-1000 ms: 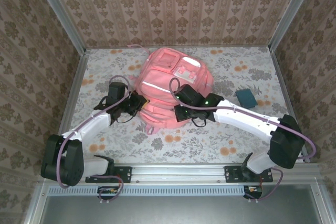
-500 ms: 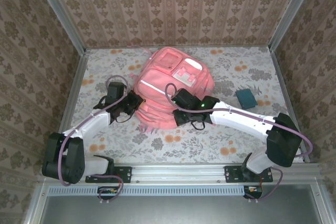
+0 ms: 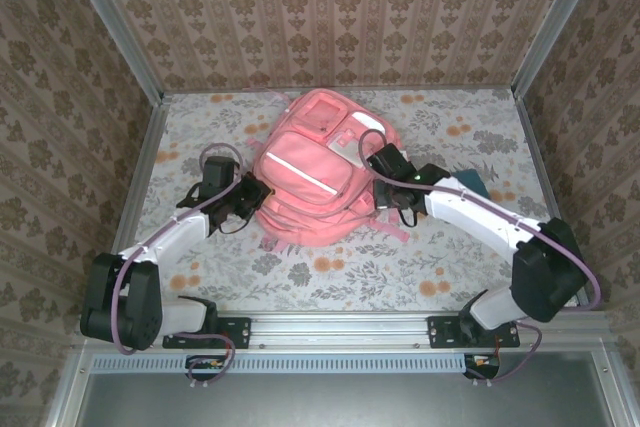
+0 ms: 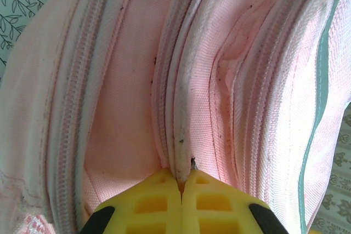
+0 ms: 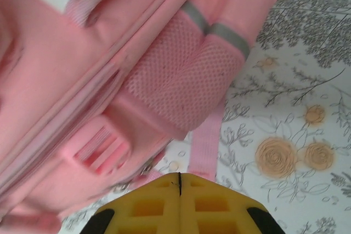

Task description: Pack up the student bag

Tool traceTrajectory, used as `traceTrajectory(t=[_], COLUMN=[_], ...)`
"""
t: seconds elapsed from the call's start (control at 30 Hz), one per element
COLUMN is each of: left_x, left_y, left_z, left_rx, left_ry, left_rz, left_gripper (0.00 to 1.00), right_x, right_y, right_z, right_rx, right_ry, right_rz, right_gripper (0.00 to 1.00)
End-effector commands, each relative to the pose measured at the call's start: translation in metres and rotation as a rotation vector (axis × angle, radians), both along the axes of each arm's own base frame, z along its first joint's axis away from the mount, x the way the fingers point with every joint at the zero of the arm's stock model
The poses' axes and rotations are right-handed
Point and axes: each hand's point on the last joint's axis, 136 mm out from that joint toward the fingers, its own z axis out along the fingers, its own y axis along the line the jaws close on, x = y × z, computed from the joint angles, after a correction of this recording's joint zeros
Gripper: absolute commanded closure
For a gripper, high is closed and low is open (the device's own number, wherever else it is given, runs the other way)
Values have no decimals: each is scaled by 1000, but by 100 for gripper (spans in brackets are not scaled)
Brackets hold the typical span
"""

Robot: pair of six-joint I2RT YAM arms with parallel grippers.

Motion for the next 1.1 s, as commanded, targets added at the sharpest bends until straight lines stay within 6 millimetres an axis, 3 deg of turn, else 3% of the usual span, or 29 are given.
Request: traceTrajectory(t=[0.0, 0.07, 0.13, 0.17, 0.23, 0.37, 0.5, 0.7, 1.07], left_x=[3, 4, 4, 4, 5, 6, 6, 6, 5], left_y=[8, 5, 4, 3, 3, 3, 3, 3, 4], left_z=[-2, 1, 3, 5, 5, 7, 7, 6, 6], left_rx=[37, 29, 27, 27, 28, 26, 26, 26, 31], left_ry=[-14, -22, -26, -30, -28, -31, -31, -27, -25], left_rz=[9, -6, -15, -19, -19, -19, -18, -19, -15], left_gripper=[100, 100, 100, 100, 100, 100, 100, 100, 100], right_x=[19, 13, -5, -15, -27, -41, -47, -36, -15], right_y=[9, 36, 59, 64, 69, 74, 87, 94, 79], right_z=[9, 8, 4, 0, -4, -9, -15, -28, -32], right_rx=[8, 104, 202, 233, 256, 249, 231, 181, 73], right_ry=[-28, 13, 71, 102, 131, 159, 170, 165, 92], right_rz=[19, 141, 280, 328, 394, 488, 575, 595, 526], right_gripper=[100, 99, 79, 68, 59, 54, 54, 63, 90])
